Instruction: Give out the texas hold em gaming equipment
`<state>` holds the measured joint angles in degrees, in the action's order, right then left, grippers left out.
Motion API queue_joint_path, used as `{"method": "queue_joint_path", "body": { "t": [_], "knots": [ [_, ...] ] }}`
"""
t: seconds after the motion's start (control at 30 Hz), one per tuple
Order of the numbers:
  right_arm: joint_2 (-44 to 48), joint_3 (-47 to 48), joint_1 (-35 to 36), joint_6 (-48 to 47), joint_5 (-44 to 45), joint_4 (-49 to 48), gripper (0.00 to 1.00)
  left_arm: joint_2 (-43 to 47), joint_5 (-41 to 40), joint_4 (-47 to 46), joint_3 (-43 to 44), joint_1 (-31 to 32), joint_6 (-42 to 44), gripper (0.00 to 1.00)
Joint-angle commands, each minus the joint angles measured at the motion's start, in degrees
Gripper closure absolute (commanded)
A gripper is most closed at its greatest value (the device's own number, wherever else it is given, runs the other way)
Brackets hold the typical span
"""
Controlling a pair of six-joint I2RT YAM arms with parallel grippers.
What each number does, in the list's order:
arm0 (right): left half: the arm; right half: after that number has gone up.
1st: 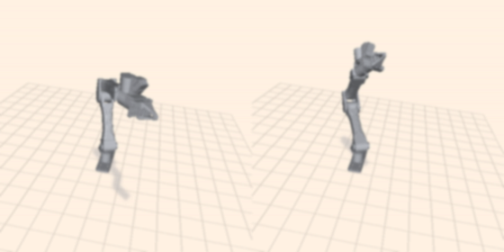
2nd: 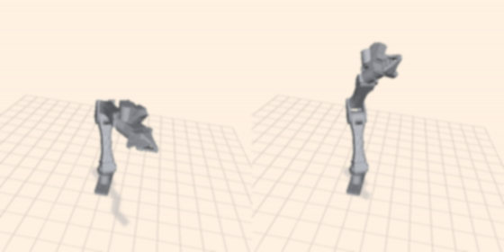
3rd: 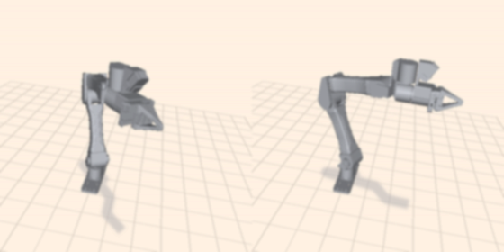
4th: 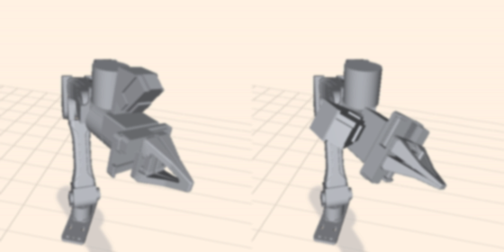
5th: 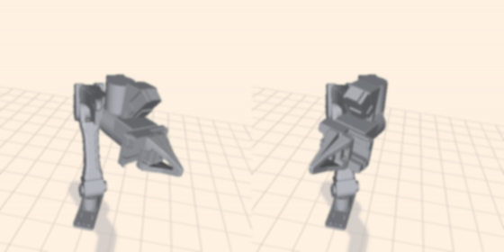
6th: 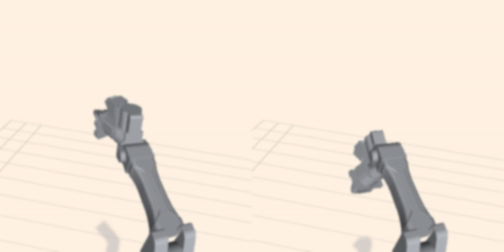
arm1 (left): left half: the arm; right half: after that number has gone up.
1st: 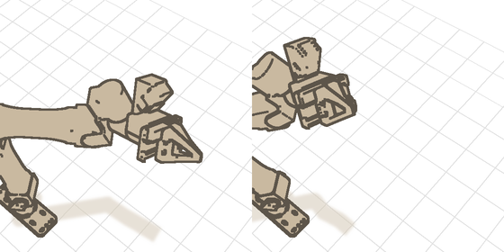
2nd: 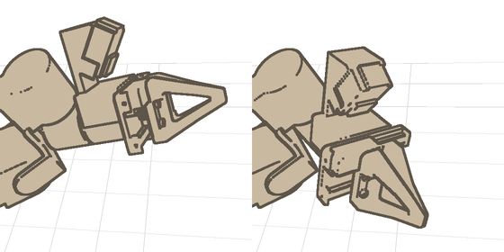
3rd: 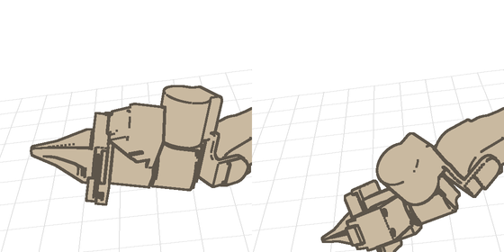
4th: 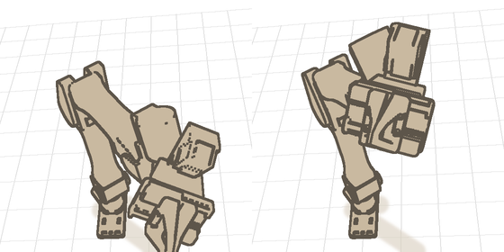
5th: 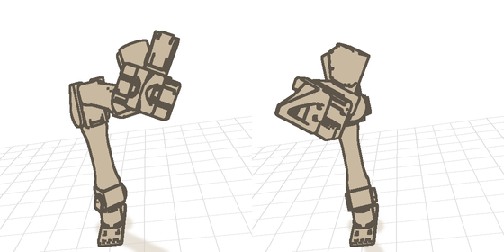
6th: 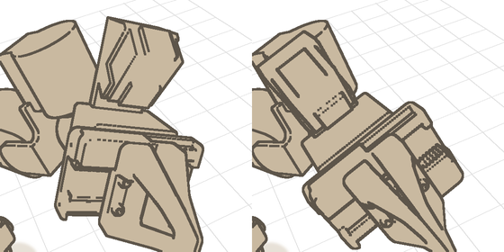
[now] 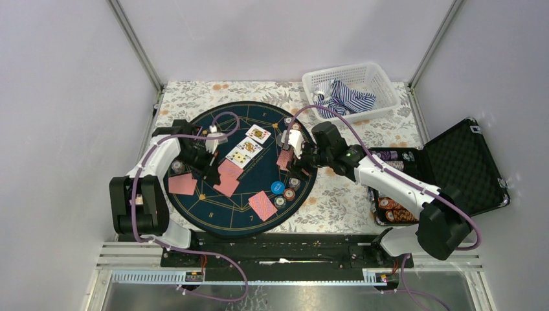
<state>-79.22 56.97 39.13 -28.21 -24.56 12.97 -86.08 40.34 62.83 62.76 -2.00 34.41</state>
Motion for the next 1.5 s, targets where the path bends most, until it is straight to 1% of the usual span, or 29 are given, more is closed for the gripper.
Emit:
{"method": "queue_joint_path", "body": {
  "t": [0.0, 0.13, 0.23, 0.4, 0.63, 0.73, 1.07, 1.23, 1.4, 1.47],
  "knots": [
    [1.49, 1.99, 0.68, -0.10, -0.90, -2.97, 1.00, -0.29, -3.66, 2.53, -3.23, -0.30, 8.42, 1.00],
    [1.52, 1.96, 0.75, -0.13, -0.78, -2.91, 1.00, -3.77, -4.52, 0.34, -4.23, -1.36, 8.62, 1.00],
    [1.86, 1.77, 0.72, -0.18, -0.52, -2.84, 1.00, -5.18, -6.27, -2.94, -3.63, -1.86, 6.46, 1.00],
    [1.96, 1.48, 0.71, -0.29, -0.28, -2.86, 1.00, -6.85, -11.90, -8.83, -2.95, -2.16, 3.24, 1.00],
    [1.83, 1.35, 0.68, -0.60, -0.19, -2.86, 1.00, -8.68, -18.83, -15.16, -3.62, -2.57, 2.10, 1.00],
    [1.66, 1.37, 0.75, -0.57, -0.22, -2.85, 1.00, -8.79, -19.87, -16.93, -3.49, -2.53, 1.29, 1.00],
    [1.26, 1.62, 0.68, -0.58, -0.33, -2.69, 1.00, -11.22, -20.55, -18.15, -1.24, -2.50, 1.42, 1.00],
    [1.11, 1.73, 0.69, -0.58, -0.45, -2.67, 1.00, -12.04, -20.74, -18.94, -0.74, -2.57, 1.34, 0.93],
    [1.00, 1.83, 0.73, -0.48, -0.45, -2.59, 1.00, -11.75, -20.95, -18.87, -0.25, -2.49, 0.95, 0.68],
    [0.93, 1.83, 0.69, -0.51, -0.54, -2.59, 1.00, -10.96, -20.45, -18.00, 0.22, -2.48, 0.65, 0.61]
  ]
}}
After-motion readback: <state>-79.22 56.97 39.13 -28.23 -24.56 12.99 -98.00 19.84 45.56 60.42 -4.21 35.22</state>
